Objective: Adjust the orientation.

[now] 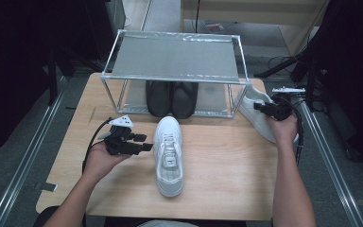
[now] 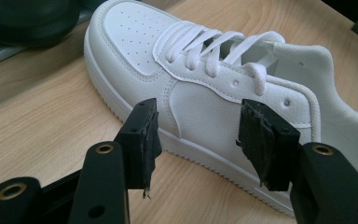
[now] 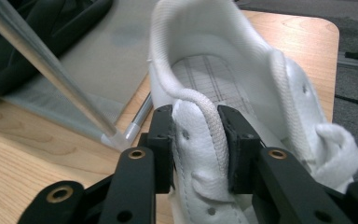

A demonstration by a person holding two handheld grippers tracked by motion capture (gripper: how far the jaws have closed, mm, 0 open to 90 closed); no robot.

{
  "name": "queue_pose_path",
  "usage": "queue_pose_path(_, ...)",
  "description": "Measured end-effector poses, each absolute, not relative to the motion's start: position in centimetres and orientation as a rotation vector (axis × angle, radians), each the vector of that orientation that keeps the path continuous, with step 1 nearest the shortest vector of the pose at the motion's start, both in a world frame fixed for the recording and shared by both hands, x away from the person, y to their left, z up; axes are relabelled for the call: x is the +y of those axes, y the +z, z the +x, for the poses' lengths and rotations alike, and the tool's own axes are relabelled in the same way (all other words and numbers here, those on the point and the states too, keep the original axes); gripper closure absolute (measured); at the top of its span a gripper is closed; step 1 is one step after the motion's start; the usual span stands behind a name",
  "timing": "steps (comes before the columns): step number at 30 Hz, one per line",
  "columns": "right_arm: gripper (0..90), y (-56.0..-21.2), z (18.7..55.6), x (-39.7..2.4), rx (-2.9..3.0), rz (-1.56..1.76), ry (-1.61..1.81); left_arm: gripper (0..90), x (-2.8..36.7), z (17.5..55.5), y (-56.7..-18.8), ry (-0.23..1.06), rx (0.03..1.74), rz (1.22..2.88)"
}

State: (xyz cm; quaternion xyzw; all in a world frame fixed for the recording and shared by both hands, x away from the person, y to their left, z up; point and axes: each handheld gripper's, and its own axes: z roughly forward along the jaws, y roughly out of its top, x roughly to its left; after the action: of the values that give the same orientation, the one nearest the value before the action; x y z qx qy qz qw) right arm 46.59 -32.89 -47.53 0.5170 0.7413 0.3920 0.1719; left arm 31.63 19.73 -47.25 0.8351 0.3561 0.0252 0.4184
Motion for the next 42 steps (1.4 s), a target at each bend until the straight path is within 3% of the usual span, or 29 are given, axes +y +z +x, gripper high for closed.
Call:
queue_pose_path(20, 74.8, -45.6, 44.4, -33.6, 2.069, 1.572, 1.175, 46.9, 20.1, 31.9, -47.0, 0.048, 0.888, 2.059)
queue_pose_path(42, 74.7, -44.1, 37.8, -33.3, 2.06, 1.579, 1.103, 44.3, 19.6, 33.4, -46.2, 0.058, 0.83, 2.039)
